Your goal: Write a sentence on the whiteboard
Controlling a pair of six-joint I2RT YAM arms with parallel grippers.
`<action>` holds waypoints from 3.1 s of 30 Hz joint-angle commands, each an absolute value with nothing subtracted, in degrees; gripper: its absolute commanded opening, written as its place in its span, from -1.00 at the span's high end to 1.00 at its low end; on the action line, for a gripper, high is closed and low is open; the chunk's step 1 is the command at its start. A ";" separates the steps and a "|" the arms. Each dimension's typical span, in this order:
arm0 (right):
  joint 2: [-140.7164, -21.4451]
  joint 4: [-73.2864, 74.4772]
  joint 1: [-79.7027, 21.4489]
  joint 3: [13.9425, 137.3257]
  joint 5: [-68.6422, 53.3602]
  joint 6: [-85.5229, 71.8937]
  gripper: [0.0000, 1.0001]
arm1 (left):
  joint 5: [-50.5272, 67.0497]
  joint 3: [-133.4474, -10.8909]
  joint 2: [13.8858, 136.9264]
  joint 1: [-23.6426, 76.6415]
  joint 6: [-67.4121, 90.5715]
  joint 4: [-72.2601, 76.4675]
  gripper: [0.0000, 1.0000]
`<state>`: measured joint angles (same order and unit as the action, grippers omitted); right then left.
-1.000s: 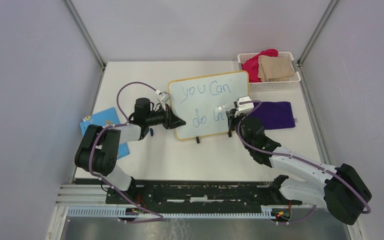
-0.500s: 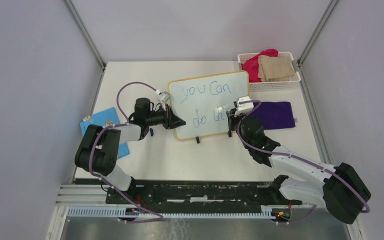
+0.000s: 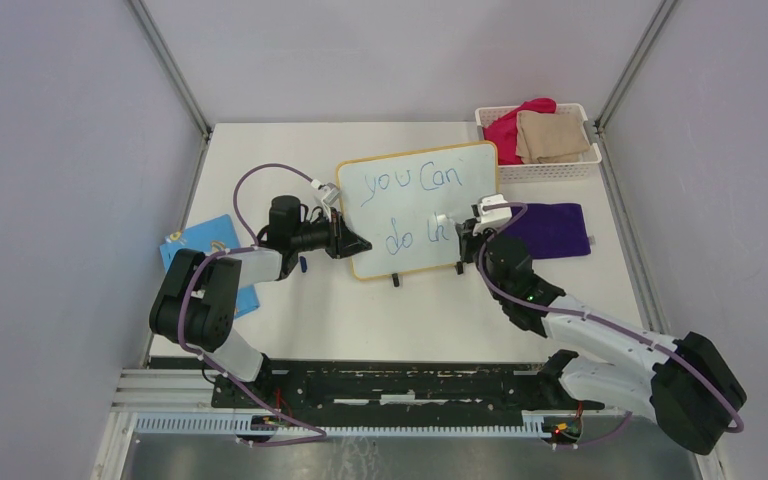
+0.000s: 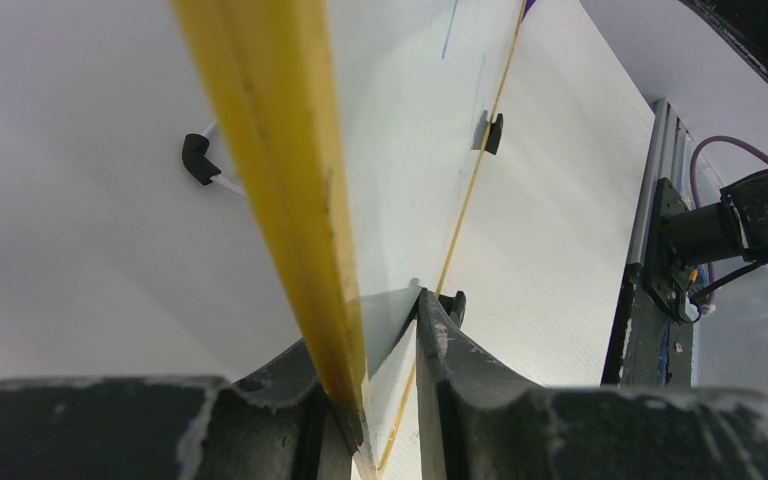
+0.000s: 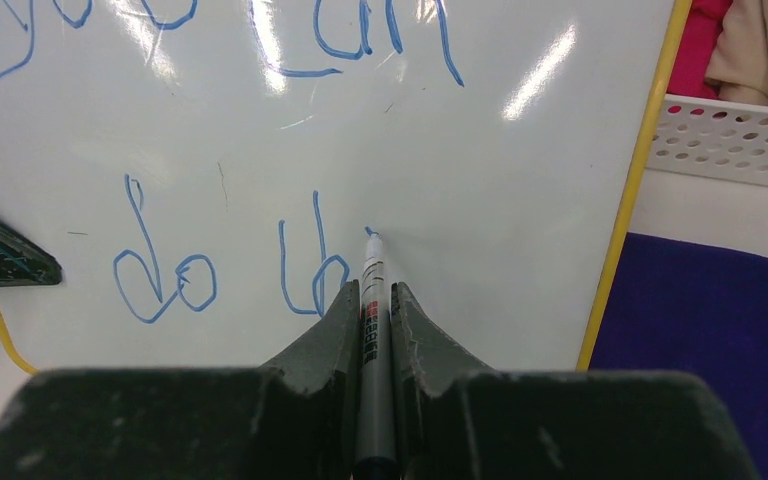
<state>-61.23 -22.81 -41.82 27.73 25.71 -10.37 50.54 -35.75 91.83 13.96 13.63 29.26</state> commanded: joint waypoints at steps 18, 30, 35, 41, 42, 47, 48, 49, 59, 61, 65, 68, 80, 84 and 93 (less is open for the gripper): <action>-58.61 -21.63 -41.54 27.77 22.62 -11.60 1.00 | 44.76 -35.02 94.66 15.47 8.13 19.73 0.96; -60.33 -21.80 -41.49 28.21 24.74 -11.34 1.00 | 44.74 -35.22 94.75 15.47 8.10 19.56 0.96; -61.30 -22.47 -41.50 28.34 25.28 -10.92 1.00 | 44.82 -35.17 94.75 15.47 8.01 19.51 0.96; -61.89 -22.54 -41.37 27.80 25.46 -10.89 1.00 | 44.85 -35.13 94.68 15.47 8.00 19.51 0.96; -61.76 -22.50 -41.46 27.63 25.40 -11.03 1.00 | 44.85 -35.15 94.73 15.47 8.00 19.51 0.96; -61.20 -22.06 -41.46 26.27 25.22 -11.60 1.00 | 44.87 -35.13 94.79 15.47 7.98 19.51 0.96; -61.02 -22.02 -41.49 25.91 25.01 -11.76 1.00 | 44.87 -35.13 94.75 15.47 8.00 19.51 0.96; -61.00 -21.80 -41.47 25.67 24.95 -11.89 1.00 | 44.89 -35.16 94.75 15.47 8.00 19.51 0.96; -59.18 -21.20 -41.48 23.08 23.06 -12.98 1.00 | 44.90 -35.24 94.83 15.47 8.09 19.51 0.96; -58.76 -21.13 -41.41 22.61 22.66 -13.29 1.00 | 44.90 -35.20 94.82 15.55 8.09 19.51 0.96; -58.37 -20.87 -41.49 21.48 22.01 -14.11 1.00 | 44.75 -35.23 94.83 15.71 7.95 19.39 0.96; -57.71 -20.86 -41.46 20.75 22.06 -14.36 1.00 | 44.65 -35.24 94.75 15.81 7.82 19.25 0.96; -53.51 -17.61 -41.46 27.80 23.34 -12.36 1.00 | 44.40 -35.51 94.83 15.89 7.76 18.72 0.96; -53.67 -16.98 -41.39 29.91 25.49 -11.69 1.00 | 44.40 -35.46 94.78 15.91 7.65 18.72 0.96; -56.39 -16.66 -40.72 31.19 27.33 -12.48 1.00 | 44.30 -35.50 94.75 16.00 7.65 18.63 0.96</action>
